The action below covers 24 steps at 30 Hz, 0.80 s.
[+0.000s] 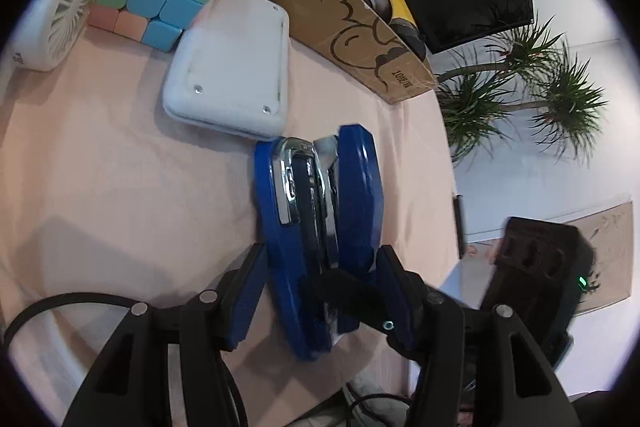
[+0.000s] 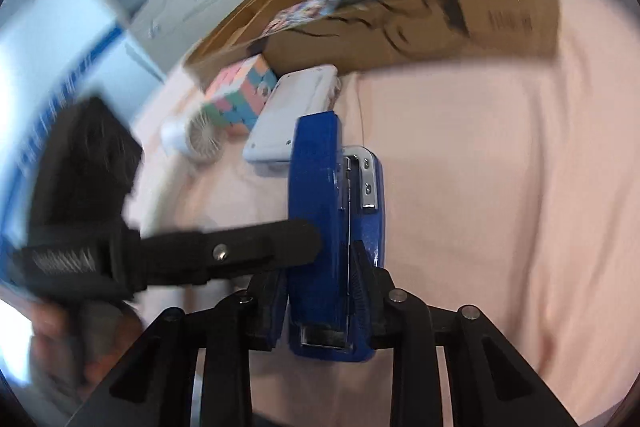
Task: Organize rigid objects
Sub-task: 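Lift the blue stapler and carry it toward the cardboard box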
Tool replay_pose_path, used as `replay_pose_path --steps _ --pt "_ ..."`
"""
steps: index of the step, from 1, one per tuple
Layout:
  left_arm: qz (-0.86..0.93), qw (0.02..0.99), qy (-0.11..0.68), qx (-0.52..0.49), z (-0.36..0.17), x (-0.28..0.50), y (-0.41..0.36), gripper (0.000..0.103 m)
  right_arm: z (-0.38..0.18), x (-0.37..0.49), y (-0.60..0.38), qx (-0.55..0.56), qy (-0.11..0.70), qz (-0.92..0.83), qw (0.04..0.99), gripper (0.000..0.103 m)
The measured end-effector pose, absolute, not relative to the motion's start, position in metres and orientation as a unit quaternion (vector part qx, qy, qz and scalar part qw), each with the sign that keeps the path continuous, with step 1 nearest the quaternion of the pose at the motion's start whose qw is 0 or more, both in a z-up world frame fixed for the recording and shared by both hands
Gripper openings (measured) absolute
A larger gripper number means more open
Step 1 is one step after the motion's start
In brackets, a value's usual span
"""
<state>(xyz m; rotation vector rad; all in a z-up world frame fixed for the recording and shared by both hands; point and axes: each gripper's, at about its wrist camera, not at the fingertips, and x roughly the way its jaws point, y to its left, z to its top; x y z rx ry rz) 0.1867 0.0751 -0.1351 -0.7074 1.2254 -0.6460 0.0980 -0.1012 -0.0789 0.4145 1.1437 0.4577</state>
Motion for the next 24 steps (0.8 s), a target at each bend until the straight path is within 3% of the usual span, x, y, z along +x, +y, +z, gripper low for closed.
replay_pose_path --steps 5,13,24 --pt "-0.287 0.732 0.544 -0.293 -0.111 0.179 0.075 0.050 -0.076 0.097 -0.104 0.252 0.548 0.232 0.763 0.027" --pt "-0.288 0.800 0.465 -0.247 -0.019 0.197 0.092 0.046 0.002 0.119 -0.079 0.202 0.479 0.265 0.812 0.025" --pt "-0.253 0.813 0.461 -0.248 0.010 0.325 0.152 0.047 0.040 0.274 -0.010 0.176 0.446 0.285 0.830 0.025"
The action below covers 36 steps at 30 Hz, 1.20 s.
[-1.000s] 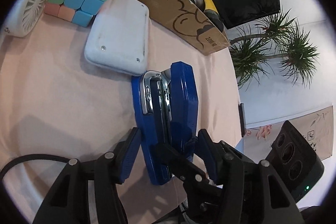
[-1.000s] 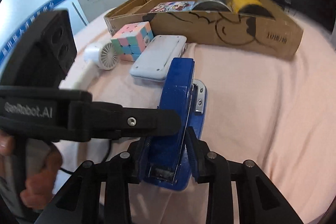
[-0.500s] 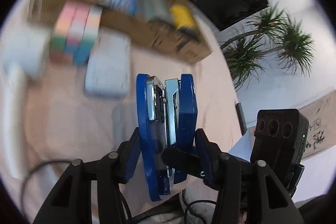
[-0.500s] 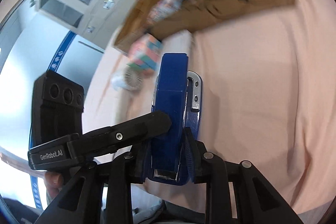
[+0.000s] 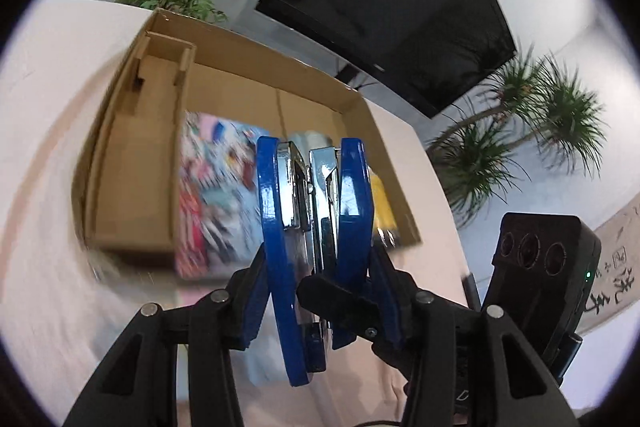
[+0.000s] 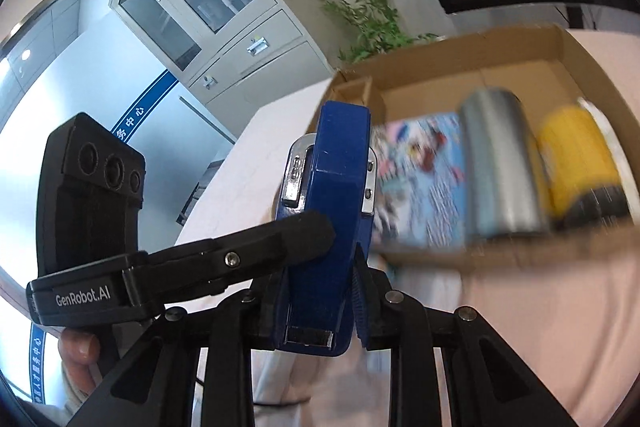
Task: Organize rigid objects
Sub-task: 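Lift the blue stapler and carry it toward the cardboard box, then lower the stapler into the box beside the game box and open both grippers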
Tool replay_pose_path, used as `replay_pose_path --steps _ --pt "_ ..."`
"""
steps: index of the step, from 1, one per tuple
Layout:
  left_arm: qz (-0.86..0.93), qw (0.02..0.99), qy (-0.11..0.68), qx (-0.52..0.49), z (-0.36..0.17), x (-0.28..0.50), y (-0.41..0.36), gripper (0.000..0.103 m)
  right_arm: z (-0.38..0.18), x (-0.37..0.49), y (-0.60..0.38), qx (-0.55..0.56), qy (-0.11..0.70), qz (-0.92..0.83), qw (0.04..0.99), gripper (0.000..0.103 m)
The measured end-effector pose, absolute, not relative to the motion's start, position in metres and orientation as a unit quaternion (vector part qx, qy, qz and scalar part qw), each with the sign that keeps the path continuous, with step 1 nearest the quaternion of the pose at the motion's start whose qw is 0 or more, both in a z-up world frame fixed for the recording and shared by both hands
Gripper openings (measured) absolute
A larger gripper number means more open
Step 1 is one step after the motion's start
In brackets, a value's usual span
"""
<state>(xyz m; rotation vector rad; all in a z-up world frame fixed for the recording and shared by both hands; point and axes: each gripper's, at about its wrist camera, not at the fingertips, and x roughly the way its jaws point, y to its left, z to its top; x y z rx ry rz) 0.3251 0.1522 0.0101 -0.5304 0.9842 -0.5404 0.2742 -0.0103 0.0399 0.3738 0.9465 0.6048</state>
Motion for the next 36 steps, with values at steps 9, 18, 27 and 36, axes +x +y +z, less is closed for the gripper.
replay_pose_path --steps 9,18,27,36 --pt "-0.239 0.754 0.531 -0.303 -0.061 0.404 0.173 0.048 -0.022 0.362 0.015 0.199 0.500 0.251 0.805 0.026" --pt "-0.238 0.751 0.548 -0.280 -0.069 0.415 0.172 0.050 -0.045 0.375 0.032 0.185 0.498 0.206 0.822 0.025" --pt "-0.228 0.779 0.533 -0.240 -0.061 0.407 0.164 0.050 -0.048 0.364 0.039 0.161 0.486 0.141 0.848 0.024" --pt "-0.190 0.839 0.454 -0.233 -0.004 0.338 0.209 0.055 -0.052 0.359 0.052 0.170 0.502 0.166 0.832 0.031"
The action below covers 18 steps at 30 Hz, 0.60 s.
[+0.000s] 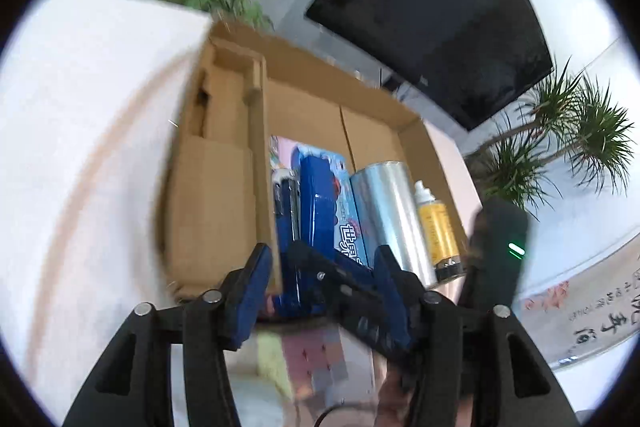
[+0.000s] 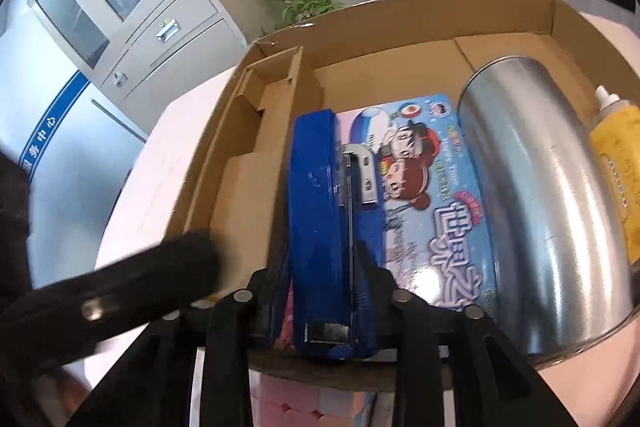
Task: Organize rigid objects
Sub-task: 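Lower the stapler into the box beside the game box and open both grippers, then reach both grippers to the white phone stand and grasp it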
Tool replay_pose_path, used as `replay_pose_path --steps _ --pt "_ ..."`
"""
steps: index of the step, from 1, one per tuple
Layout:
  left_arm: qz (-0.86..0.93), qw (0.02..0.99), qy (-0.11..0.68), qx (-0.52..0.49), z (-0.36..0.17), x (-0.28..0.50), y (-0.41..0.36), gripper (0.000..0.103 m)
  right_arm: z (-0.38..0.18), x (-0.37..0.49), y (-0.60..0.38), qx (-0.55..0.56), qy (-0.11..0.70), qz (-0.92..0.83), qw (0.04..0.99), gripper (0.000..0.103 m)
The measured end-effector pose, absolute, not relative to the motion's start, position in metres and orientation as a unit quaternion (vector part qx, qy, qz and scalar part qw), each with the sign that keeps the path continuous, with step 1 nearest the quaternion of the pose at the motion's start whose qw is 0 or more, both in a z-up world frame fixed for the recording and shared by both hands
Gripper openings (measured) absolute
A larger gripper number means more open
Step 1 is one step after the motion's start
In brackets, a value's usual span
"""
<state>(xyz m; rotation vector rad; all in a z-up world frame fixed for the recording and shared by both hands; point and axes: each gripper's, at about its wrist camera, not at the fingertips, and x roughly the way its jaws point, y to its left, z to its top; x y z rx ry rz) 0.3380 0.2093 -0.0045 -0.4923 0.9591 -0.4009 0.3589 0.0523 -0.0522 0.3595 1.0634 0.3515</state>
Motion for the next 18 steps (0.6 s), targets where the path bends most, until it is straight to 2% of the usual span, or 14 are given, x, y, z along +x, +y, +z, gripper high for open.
replay_pose_path --steps 2,3,4,5,6,9,12,14,16,18 --pt "-0.169 0.865 0.423 -0.210 0.019 0.312 0.217 0.064 -0.044 0.350 0.044 0.172 0.491 0.183 0.834 0.036" --pt "-0.158 0.878 0.406 -0.197 0.031 0.298 0.220 0.068 -0.035 0.341 0.036 0.173 0.476 0.188 0.841 0.056" --pt "-0.143 0.895 0.383 -0.178 0.045 0.281 0.223 0.078 -0.028 0.331 0.028 0.173 0.460 0.190 0.850 0.087" --pt "-0.129 0.909 0.362 -0.162 0.055 0.265 0.225 0.087 -0.018 0.317 0.017 0.170 0.438 0.193 0.862 0.098" --pt "-0.119 0.918 0.348 -0.151 0.061 0.253 0.226 0.088 -0.009 0.300 0.006 0.162 0.414 0.196 0.874 0.103" --pt "-0.109 0.921 0.353 -0.127 0.056 0.227 0.223 0.090 -0.007 0.256 -0.016 0.118 0.402 0.189 0.888 0.103" --pt "-0.134 0.900 0.388 -0.148 0.027 0.219 0.210 0.090 -0.038 0.226 -0.027 0.092 0.451 0.161 0.873 0.103" --pt "-0.148 0.888 0.408 -0.156 0.007 0.214 0.197 0.090 -0.059 0.222 -0.029 0.106 0.481 0.155 0.857 0.098" --pt "-0.147 0.885 0.413 -0.158 -0.003 0.210 0.189 0.090 -0.074 0.222 -0.021 0.117 0.493 0.167 0.846 0.090" --pt "-0.146 0.882 0.414 -0.169 -0.009 0.205 0.184 0.090 -0.080 0.224 -0.008 0.108 0.490 0.176 0.847 0.089"
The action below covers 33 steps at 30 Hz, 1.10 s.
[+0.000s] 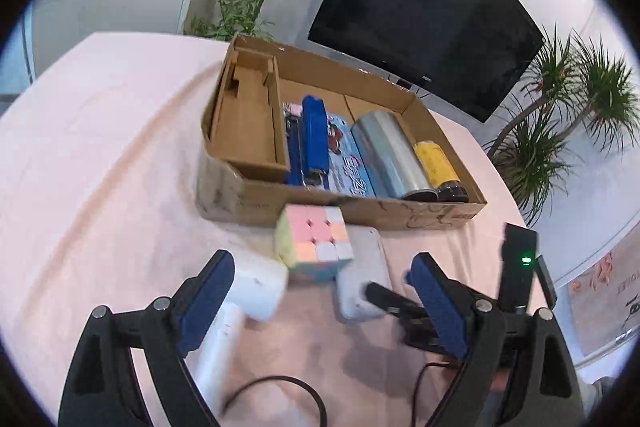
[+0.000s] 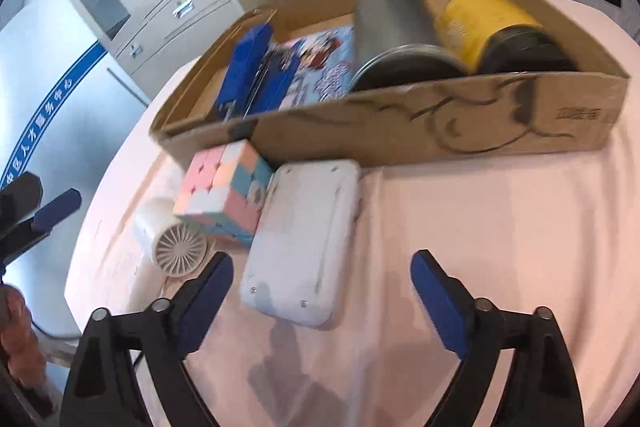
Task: Organize rigid objects
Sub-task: 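Reach both grippers to the white phone stand and grasp it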
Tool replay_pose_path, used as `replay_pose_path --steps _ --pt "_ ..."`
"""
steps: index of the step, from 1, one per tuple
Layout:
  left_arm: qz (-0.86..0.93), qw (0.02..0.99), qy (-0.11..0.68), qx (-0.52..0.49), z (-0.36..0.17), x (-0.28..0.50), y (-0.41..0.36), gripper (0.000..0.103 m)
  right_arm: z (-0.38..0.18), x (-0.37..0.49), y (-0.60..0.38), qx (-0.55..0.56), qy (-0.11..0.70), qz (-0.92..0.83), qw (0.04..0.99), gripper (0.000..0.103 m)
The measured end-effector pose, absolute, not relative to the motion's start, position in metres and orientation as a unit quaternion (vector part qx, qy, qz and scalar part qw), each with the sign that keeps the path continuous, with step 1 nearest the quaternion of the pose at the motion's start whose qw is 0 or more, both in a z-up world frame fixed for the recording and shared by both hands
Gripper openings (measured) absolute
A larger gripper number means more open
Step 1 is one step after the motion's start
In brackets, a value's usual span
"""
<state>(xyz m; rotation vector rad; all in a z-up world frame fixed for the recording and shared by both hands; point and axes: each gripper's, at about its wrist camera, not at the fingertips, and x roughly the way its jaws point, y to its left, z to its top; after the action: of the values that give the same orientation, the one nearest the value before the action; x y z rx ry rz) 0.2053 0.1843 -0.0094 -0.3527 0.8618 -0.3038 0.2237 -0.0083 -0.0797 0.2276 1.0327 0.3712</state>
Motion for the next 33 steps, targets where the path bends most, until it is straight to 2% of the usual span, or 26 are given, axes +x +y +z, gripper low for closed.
replay_pose_path --steps 2,4,8,10,13,18,20,21,22,23,24,26,28,32,33 --pt "-0.151 0.875 0.423 -0.178 -0.011 0.200 0.180 0.089 -0.085 0.227 0.006 0.093 0.490 0.187 0.847 0.084" --pt "-0.153 0.872 0.429 -0.180 -0.007 0.192 0.174 0.089 -0.093 0.230 0.019 0.061 0.498 0.179 0.846 0.069" --pt "-0.187 0.869 0.427 -0.165 -0.002 0.174 0.149 0.089 -0.095 0.225 0.008 0.081 0.485 0.188 0.850 0.062" --pt "-0.195 0.856 0.444 -0.178 -0.012 0.175 0.140 0.089 -0.091 0.219 -0.005 0.095 0.473 0.202 0.853 0.038" --pt "-0.219 0.824 0.470 -0.230 -0.038 0.181 0.128 0.089 -0.087 0.214 -0.024 0.090 0.480 0.215 0.846 0.028" --pt "-0.229 0.788 0.501 -0.274 -0.081 0.210 0.111 0.086 -0.090 0.202 -0.055 0.120 0.502 0.233 0.824 0.029" --pt "-0.214 0.780 0.512 -0.289 -0.098 0.228 0.111 0.083 -0.088 0.198 -0.067 0.134 0.498 0.231 0.825 0.036" --pt "-0.203 0.781 0.512 -0.294 -0.103 0.232 0.113 0.083 -0.086 0.196 -0.072 0.133 0.492 0.230 0.829 0.047" --pt "-0.198 0.778 0.515 -0.300 -0.109 0.239 0.114 0.079 -0.086 0.195 -0.075 0.129 0.487 0.228 0.833 0.060" --pt "-0.197 0.775 0.517 -0.304 -0.112 0.242 0.115 0.071 -0.085 0.193 -0.077 0.124 0.483 0.226 0.837 0.064" --pt "-0.199 0.771 0.521 -0.308 -0.115 0.246 0.114 0.066 -0.083 0.192 -0.077 0.117 0.479 0.229 0.839 0.066" --pt "-0.200 0.768 0.526 -0.307 -0.120 0.251 0.113 0.055 -0.080 0.192 -0.072 0.101 0.473 0.237 0.842 0.066" --pt "-0.196 0.771 0.526 -0.302 -0.121 0.254 0.110 0.049 -0.074 0.190 -0.065 0.078 0.462 0.246 0.849 0.066" --pt "-0.198 0.762 0.531 -0.314 -0.127 0.258 0.110 0.026 -0.067 0.193 -0.036 0.021 0.441 0.276 0.854 0.065" --pt "-0.203 0.757 0.530 -0.323 -0.127 0.258 0.112 0.026 -0.066 0.191 -0.032 0.006 0.440 0.282 0.852 0.065"
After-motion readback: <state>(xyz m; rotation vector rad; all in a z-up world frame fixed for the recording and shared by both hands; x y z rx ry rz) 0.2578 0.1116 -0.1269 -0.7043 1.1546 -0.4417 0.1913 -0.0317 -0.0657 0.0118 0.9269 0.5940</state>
